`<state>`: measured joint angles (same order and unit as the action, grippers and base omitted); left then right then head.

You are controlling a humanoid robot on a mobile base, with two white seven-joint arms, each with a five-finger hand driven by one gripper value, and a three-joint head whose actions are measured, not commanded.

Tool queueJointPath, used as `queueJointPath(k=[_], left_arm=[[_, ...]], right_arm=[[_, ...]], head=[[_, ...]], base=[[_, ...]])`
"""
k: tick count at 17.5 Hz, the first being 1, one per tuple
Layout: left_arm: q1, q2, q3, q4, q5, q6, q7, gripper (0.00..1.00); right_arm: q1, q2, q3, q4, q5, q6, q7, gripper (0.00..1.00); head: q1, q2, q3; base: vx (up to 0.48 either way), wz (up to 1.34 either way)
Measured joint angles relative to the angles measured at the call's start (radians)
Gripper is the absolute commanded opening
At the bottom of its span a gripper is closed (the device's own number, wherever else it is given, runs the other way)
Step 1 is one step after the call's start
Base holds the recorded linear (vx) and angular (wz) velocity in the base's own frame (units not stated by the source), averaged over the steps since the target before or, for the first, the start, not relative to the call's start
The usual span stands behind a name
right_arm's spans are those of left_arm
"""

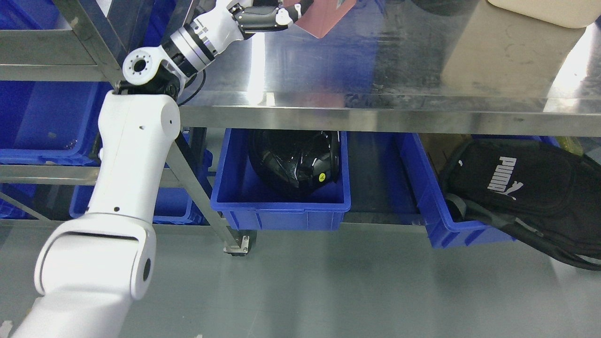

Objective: Place storage box into left shelf container
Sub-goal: 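Hold the pink box aloft in the left hand while the robot turns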

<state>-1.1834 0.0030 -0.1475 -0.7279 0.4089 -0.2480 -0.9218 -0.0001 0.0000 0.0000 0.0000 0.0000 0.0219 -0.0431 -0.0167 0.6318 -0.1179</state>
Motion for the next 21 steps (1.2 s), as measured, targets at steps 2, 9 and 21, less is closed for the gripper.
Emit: queueJointPath(k=[2,9,21], left_arm=[[0.113,-0.001,0.028,-0.114,0.078,-0.007,0.035,0.02],[0.554,-0.002,0.014,-0.498,0.202,-0.284,0.164,0.02],[0.985,-0.003,-0.057,-0.748,0.225,-0.399,0.171,0.02]], right_arm=[[0.0,0.0,0.0,0.0,0.0,0.0,0.0,1.0],[0.0,0.0,0.0,0.0,0.0,0.0,0.0,1.0],[0.0,0.0,0.0,0.0,0.0,0.0,-0.003,1.0]], head=[[0.0,0.0,0.0],[0.0,0.0,0.0],[0.0,0.0,0.0]], base=[[0.0,0.0],[-0.009,0.37],[0.096,1.32]])
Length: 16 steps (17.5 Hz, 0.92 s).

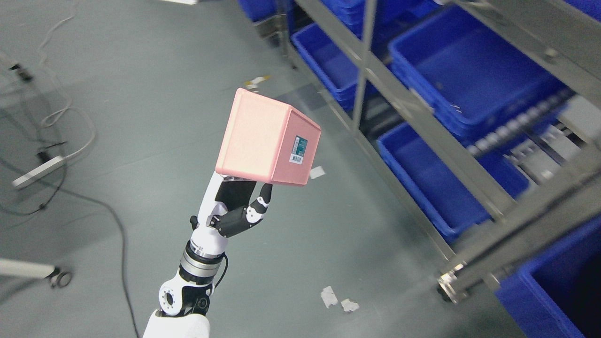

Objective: Place storage box into left shelf container
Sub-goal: 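Hold the pink box aloft in the left hand while the robot turns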

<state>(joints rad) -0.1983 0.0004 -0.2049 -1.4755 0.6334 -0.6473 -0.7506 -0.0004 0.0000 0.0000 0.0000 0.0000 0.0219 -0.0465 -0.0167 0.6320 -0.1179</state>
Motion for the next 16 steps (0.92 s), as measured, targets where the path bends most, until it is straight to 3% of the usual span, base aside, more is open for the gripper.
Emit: queueJointPath(k=[8,16], left_arm=[[0.08,0.0,0.05,-0.049,0.0,-0.003,0.0,0.02],[0.118,0.0,0.079,-0.072,0.0,-0.012,-0.003,0.02]], right_arm=[[0.0,0.0,0.0,0.0,0.0,0.0,0.003,1.0],[0.0,0.0,0.0,0.0,0.0,0.0,0.004,1.0]], head=[[0.0,0.0,0.0],[0.0,0.0,0.0]], base=[[0.363,0.8],[0.488,0.16]])
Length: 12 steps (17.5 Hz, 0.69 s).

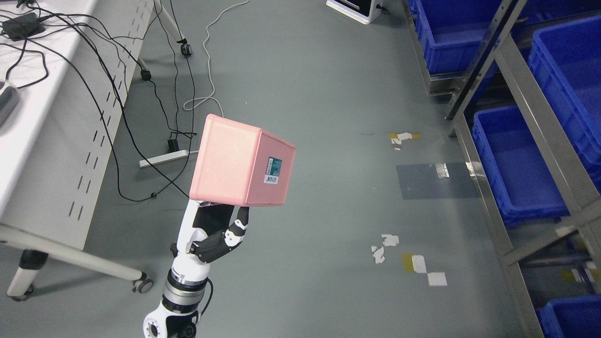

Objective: Place storage box into left shelf container
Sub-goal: 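Hold the pink box aloft in the left hand while the robot turns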

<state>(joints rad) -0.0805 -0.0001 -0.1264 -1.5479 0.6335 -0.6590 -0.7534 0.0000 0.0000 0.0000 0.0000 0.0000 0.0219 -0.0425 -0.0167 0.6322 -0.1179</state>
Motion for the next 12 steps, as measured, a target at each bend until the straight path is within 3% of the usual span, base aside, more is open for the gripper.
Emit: queueJointPath(k=[12], left_arm=[[0.013,0.0,0.003,-0.016,0.001,-0.019,-0.016,0.02]], right_arm=[[0.0,0.0,0.0,0.0,0.0,0.0,0.001,1.0]], head=[[0.0,0.0,0.0]], base=[[0.561,0.08]])
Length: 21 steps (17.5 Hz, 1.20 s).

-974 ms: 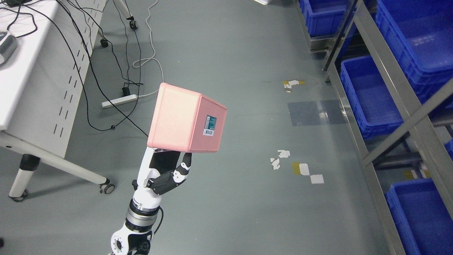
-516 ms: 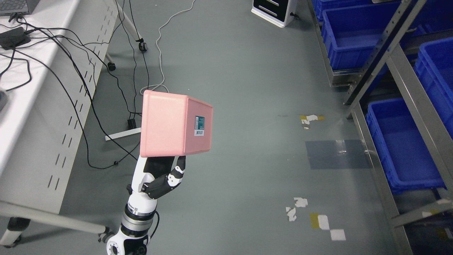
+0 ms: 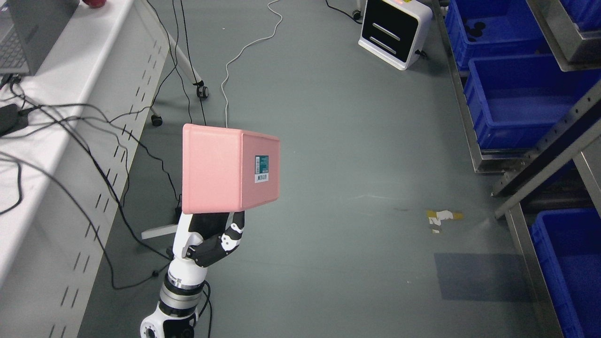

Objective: Place storage box into left shelf container
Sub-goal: 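Hold the pink box aloft in the left hand while the robot turns, then lower the pink box with the left hand into the blue shelf bin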

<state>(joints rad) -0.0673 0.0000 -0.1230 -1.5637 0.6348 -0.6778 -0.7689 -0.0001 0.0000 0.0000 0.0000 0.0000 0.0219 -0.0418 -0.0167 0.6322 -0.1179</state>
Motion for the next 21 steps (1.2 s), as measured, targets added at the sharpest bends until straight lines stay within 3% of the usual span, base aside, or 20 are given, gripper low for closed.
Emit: queueJointPath(k=[9,16,21], left_arm=[[0.013,0.0,-0.023,-0.003,0.0,-0.008,-0.006,0.02],[0.054,0.0,-0.049,0.003,-0.004,-0.002,-0.047,0.02],[0.092,0.0,-0.053,0.046,-0.093,0.001,-0.1,0.02]], right_arm=[[0.0,0.0,0.0,0.0,0.0,0.001,0.002,1.0],[0.0,0.0,0.0,0.0,0.0,0.004,-0.001,1.0],[0.0,0.0,0.0,0.0,0.0,0.0,-0.001,1.0]], head=[[0.0,0.003,0.0],[0.0,0.003,0.0],[0.0,0.003,0.0]], base=[[0.496,-0.77],[0.275,-1.25],[0.212,-1.09]])
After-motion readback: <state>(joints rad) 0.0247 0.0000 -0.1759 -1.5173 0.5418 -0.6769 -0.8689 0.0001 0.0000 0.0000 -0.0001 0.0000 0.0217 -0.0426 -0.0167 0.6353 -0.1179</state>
